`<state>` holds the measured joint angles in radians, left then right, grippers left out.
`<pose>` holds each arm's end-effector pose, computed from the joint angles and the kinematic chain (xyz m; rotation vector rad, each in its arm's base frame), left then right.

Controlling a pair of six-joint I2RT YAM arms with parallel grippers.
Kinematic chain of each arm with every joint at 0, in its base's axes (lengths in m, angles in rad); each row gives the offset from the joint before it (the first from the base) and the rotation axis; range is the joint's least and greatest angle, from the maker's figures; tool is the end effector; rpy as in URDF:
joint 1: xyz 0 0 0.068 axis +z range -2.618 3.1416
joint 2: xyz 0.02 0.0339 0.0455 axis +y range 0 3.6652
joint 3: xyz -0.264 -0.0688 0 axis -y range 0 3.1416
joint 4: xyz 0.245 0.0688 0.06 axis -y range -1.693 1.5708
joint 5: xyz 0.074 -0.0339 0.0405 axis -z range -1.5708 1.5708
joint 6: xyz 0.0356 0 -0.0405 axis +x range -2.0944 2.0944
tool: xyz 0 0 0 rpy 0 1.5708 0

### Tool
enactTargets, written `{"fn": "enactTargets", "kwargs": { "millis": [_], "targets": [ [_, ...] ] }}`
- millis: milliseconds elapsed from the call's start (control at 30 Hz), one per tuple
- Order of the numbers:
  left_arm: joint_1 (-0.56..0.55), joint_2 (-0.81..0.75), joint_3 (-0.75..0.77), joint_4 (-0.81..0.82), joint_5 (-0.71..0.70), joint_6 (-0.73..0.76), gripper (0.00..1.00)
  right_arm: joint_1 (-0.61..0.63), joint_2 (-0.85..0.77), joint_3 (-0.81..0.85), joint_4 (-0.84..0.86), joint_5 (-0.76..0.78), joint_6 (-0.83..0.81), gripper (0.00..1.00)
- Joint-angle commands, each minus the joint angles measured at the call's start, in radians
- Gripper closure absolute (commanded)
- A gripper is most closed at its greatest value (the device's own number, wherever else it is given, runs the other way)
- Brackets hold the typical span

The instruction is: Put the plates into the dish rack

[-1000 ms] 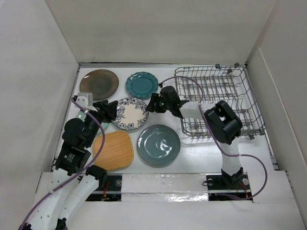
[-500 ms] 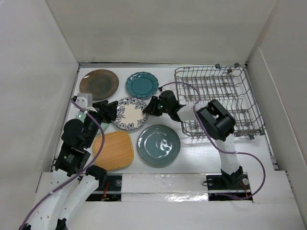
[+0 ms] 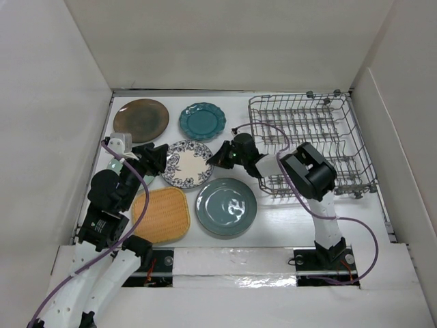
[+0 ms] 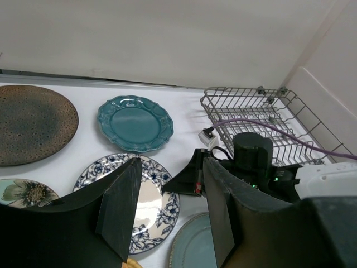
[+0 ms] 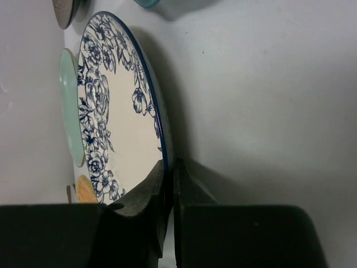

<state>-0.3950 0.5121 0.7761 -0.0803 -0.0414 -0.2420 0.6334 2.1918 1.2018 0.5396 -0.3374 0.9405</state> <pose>0.1099 -0.0442 0.3847 0.0725 1.4036 -0.5016 0.3598 0.2788 0.1095 0.1067 2.2619 1.2709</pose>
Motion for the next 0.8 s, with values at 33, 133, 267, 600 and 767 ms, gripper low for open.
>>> {"fn": "enactTargets", "kwargs": {
  "millis": [33,133,267,600,767],
  "targets": [
    [0.007,-0.004,-0.012,0.034,0.009,0.004,0.55,0.002,-0.139,-0.057,0.045,0.046,-0.068,1.00],
    [0.007,-0.010,-0.011,0.037,0.011,0.003,0.55,0.011,-0.214,-0.082,0.068,0.061,-0.085,1.00],
    [0.007,-0.011,-0.011,0.031,0.000,0.000,0.54,0.020,-0.294,-0.079,0.095,0.041,-0.097,1.00],
    [0.007,-0.018,-0.006,0.024,-0.028,-0.006,0.55,-0.053,-0.464,-0.004,0.097,0.001,-0.112,1.00],
    [0.007,-0.041,-0.006,0.027,-0.008,-0.019,0.55,-0.211,-0.637,-0.057,-0.059,0.153,-0.222,1.00]
  ]
}}
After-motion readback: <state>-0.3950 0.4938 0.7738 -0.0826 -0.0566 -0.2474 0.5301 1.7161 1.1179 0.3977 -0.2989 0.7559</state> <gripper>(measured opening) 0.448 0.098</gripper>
